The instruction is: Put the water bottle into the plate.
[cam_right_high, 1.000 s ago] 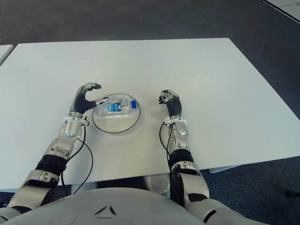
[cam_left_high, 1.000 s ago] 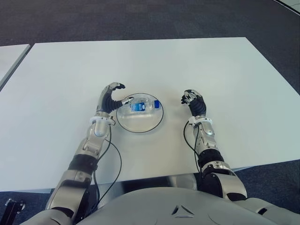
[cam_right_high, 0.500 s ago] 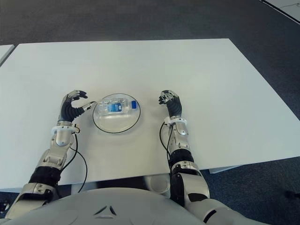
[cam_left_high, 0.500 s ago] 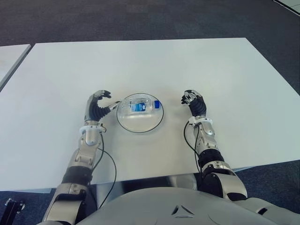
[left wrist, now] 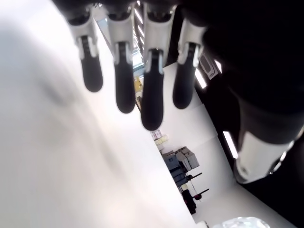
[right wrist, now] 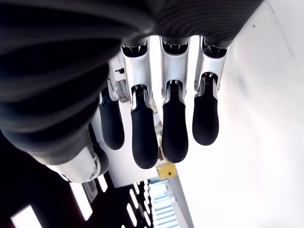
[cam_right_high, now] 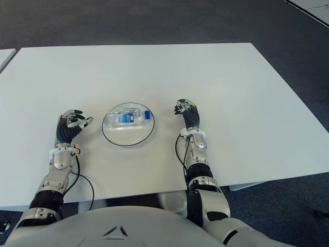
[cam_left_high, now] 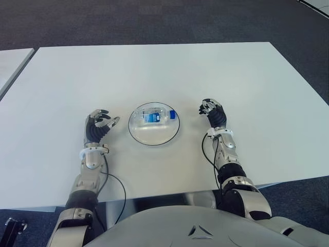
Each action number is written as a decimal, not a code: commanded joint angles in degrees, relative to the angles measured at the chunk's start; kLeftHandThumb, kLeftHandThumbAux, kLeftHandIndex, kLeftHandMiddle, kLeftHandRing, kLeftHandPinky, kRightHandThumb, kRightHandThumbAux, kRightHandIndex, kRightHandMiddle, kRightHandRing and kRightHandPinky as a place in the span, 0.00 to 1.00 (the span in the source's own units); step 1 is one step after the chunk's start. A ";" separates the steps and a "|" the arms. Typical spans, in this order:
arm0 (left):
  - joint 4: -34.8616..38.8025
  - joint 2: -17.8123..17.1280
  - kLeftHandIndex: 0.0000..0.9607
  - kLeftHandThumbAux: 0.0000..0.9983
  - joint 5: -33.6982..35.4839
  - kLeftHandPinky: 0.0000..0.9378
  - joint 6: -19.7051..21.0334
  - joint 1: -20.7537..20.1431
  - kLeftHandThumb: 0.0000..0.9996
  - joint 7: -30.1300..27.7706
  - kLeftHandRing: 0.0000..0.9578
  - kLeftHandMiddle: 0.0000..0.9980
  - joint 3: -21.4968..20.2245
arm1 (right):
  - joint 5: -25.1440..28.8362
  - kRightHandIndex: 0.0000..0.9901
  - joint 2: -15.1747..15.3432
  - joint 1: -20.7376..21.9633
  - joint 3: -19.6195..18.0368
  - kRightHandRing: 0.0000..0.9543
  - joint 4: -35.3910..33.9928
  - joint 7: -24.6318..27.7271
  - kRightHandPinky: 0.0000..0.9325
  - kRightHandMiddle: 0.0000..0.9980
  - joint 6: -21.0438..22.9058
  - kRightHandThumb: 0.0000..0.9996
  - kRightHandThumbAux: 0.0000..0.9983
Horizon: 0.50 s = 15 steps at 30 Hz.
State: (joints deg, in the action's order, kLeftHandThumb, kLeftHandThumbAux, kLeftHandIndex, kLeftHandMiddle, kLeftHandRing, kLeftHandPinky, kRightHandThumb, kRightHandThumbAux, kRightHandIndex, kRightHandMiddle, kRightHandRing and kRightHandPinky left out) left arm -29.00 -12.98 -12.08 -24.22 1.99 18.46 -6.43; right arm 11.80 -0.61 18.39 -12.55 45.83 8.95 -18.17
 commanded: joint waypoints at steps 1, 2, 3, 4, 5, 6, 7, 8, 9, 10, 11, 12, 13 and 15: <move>-3.48 1.21 0.42 0.65 3.46 0.86 -4.17 1.39 0.95 -1.40 0.53 0.52 -1.33 | -0.01 0.44 -0.30 -3.76 -0.13 0.61 4.22 -0.41 0.62 0.61 4.13 0.71 0.73; -4.40 1.50 0.42 0.65 5.06 0.87 -5.41 1.93 0.95 -2.63 0.54 0.52 -1.79 | -0.04 0.44 -0.28 -3.75 -0.11 0.61 4.28 -0.37 0.62 0.61 4.08 0.71 0.73; -5.27 1.86 0.42 0.65 6.77 0.86 -6.32 2.32 0.95 -3.95 0.54 0.52 -2.25 | -0.10 0.44 -0.27 -3.73 -0.09 0.61 4.34 -0.38 0.62 0.61 4.01 0.71 0.73; -5.98 2.13 0.43 0.65 7.99 0.87 -7.06 2.56 0.95 -4.94 0.54 0.52 -2.61 | -0.14 0.44 -0.25 -3.72 -0.07 0.61 4.39 -0.39 0.62 0.61 3.95 0.71 0.73; -6.32 2.42 0.43 0.65 9.19 0.87 -7.22 2.72 0.95 -5.99 0.54 0.51 -2.94 | -0.18 0.44 -0.25 -3.70 -0.06 0.61 4.45 -0.42 0.62 0.61 3.91 0.71 0.73; -6.54 2.56 0.43 0.65 9.83 0.87 -7.29 2.71 0.95 -6.61 0.54 0.51 -3.12 | -0.20 0.44 -0.24 -3.69 -0.06 0.61 4.49 -0.44 0.62 0.61 3.89 0.71 0.73; -6.37 2.86 0.43 0.65 10.83 0.87 -6.78 2.86 0.95 -7.54 0.54 0.51 -3.29 | -0.21 0.44 -0.20 -3.67 -0.07 0.61 4.53 -0.47 0.62 0.61 3.90 0.71 0.73; -6.30 3.07 0.43 0.65 11.57 0.87 -6.50 2.95 0.95 -8.24 0.54 0.51 -3.41 | -0.22 0.44 -0.17 -3.65 -0.07 0.61 4.55 -0.48 0.62 0.61 3.92 0.71 0.73; -5.86 3.60 0.43 0.65 12.66 0.87 -5.78 3.42 0.95 -9.25 0.54 0.51 -3.42 | -0.21 0.44 -0.14 -3.63 -0.09 0.61 4.61 -0.48 0.62 0.61 3.92 0.71 0.73; -5.52 3.98 0.43 0.66 13.41 0.88 -5.27 3.76 0.91 -9.98 0.66 0.53 -3.46 | -0.20 0.44 -0.12 -3.62 -0.11 0.61 4.66 -0.49 0.62 0.61 3.92 0.71 0.73; -5.18 4.43 0.44 0.66 13.94 0.88 -4.92 4.11 0.89 -10.50 0.74 0.54 -3.45 | -0.20 0.44 -0.11 -3.60 -0.10 0.61 4.71 -0.50 0.62 0.61 3.90 0.71 0.73; -4.91 4.76 0.44 0.66 14.24 0.89 -4.67 4.33 0.88 -10.86 0.76 0.54 -3.49 | -0.19 0.44 -0.08 -3.58 -0.10 0.61 4.77 -0.49 0.62 0.61 3.88 0.71 0.73; -4.71 5.29 0.44 0.66 14.63 0.89 -4.37 4.58 0.87 -11.21 0.80 0.54 -3.51 | -0.18 0.44 -0.06 -3.56 -0.10 0.61 4.81 -0.48 0.62 0.61 3.92 0.71 0.73; -4.27 6.14 0.44 0.67 15.71 0.89 -3.26 4.89 0.86 -11.92 0.84 0.55 -3.67 | -0.14 0.44 -0.02 -3.54 -0.11 0.61 4.85 -0.44 0.62 0.61 4.06 0.71 0.73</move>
State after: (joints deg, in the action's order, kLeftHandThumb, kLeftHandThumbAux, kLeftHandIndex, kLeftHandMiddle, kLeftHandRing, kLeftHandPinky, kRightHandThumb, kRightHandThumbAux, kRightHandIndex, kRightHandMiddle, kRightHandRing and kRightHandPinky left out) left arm -32.02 -9.18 1.85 -30.80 4.49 8.40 -10.36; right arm 11.77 -0.25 18.82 -12.47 46.67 9.34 -18.18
